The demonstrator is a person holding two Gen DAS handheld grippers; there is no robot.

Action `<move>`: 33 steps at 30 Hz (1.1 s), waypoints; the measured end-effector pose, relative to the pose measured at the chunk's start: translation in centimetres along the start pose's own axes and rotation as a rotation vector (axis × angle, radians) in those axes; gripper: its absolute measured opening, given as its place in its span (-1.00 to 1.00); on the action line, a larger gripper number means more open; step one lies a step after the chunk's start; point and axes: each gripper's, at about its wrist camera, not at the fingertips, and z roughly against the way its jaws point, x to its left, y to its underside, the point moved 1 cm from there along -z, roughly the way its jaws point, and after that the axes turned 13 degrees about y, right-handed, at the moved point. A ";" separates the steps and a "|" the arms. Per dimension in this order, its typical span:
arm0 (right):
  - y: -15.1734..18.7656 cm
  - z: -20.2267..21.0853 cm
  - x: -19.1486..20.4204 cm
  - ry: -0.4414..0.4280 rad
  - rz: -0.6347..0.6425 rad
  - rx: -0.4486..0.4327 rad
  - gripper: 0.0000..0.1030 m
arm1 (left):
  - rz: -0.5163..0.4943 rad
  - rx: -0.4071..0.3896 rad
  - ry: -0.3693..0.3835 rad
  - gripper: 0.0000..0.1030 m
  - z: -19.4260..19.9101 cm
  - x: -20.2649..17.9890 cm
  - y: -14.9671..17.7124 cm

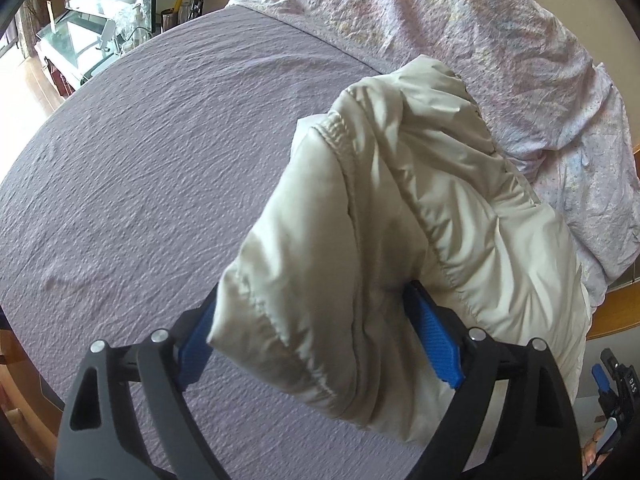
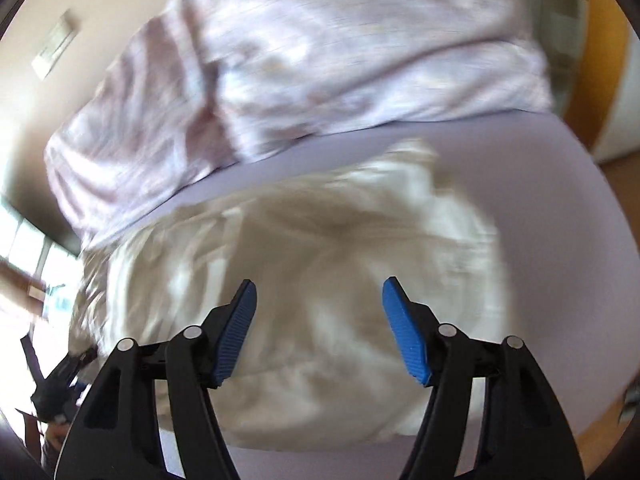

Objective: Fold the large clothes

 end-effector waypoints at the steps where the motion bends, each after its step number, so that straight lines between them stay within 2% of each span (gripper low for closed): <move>1: 0.1 -0.1 1.6 -0.024 0.031 0.004 0.29 | -0.001 -0.001 -0.002 0.71 -0.1 0.0 0.0; 8: 0.6 -1.5 7.8 -0.070 0.167 0.034 0.22 | -0.009 -0.003 -0.009 0.71 -0.5 -0.5 -0.2; 13: 0.7 -2.1 8.7 -0.084 0.181 0.053 0.21 | -0.017 -0.003 -0.013 0.72 -0.8 -0.7 -0.4; 23: 1.4 -3.0 9.6 -0.103 0.218 0.080 -0.05 | -0.023 -0.004 -0.022 0.74 -1.5 -0.9 -0.8; 28: 2.6 -5.8 10.4 -0.066 0.253 0.151 -0.02 | -0.022 -0.004 -0.023 0.77 -1.8 -0.9 -0.9; 33: 3.6 -8.3 11.3 -0.024 0.297 0.158 0.06 | -0.023 -0.007 -0.019 0.82 -1.9 -1.0 -1.1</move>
